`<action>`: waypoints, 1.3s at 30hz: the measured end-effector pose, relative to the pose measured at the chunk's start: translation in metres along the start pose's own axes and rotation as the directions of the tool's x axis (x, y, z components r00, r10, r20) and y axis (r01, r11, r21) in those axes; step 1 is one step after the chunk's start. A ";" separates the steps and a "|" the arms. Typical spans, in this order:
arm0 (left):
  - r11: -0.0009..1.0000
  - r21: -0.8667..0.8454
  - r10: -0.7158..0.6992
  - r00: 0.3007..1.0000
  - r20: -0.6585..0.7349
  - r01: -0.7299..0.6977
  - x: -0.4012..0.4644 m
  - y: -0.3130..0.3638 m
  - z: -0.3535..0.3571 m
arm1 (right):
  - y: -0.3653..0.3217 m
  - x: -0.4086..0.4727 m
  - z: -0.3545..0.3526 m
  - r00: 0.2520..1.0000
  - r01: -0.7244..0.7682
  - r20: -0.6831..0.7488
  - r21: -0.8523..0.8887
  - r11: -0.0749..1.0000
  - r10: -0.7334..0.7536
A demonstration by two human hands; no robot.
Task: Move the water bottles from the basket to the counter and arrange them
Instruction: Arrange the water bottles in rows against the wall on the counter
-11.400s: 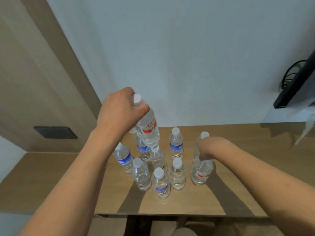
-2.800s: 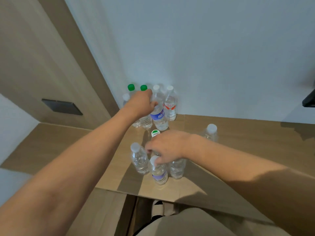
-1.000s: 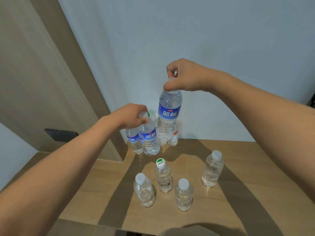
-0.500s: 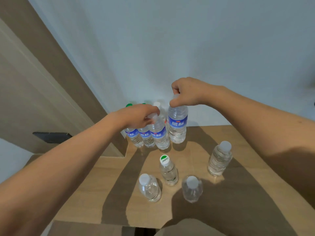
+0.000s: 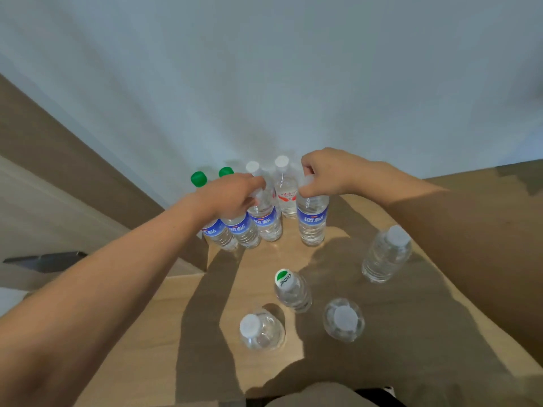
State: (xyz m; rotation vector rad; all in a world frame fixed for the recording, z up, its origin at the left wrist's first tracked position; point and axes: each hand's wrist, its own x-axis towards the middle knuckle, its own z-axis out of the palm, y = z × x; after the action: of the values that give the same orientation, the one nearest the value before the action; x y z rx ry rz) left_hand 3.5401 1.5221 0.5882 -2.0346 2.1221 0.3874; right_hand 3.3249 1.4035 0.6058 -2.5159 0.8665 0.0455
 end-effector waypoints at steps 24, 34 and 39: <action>0.994 -0.102 -0.052 0.995 -0.081 0.044 0.007 -0.007 0.023 | -0.016 0.036 0.032 0.995 -0.006 0.098 -0.094 0.996 0.015; 0.989 -0.139 -0.067 0.994 -0.085 0.055 0.006 -0.009 0.022 | -0.024 0.049 0.039 0.999 0.020 0.034 -0.131 0.991 -0.016; 0.985 -0.166 -0.064 0.993 -0.101 0.047 0.006 -0.008 0.021 | -0.026 0.050 0.039 0.999 0.003 0.037 -0.131 0.991 0.002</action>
State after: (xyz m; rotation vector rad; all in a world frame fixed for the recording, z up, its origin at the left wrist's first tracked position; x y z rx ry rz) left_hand 3.5463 1.5231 0.5656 -2.2461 2.1528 0.4695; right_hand 3.3847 1.4099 0.5731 -2.6276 0.8743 0.1528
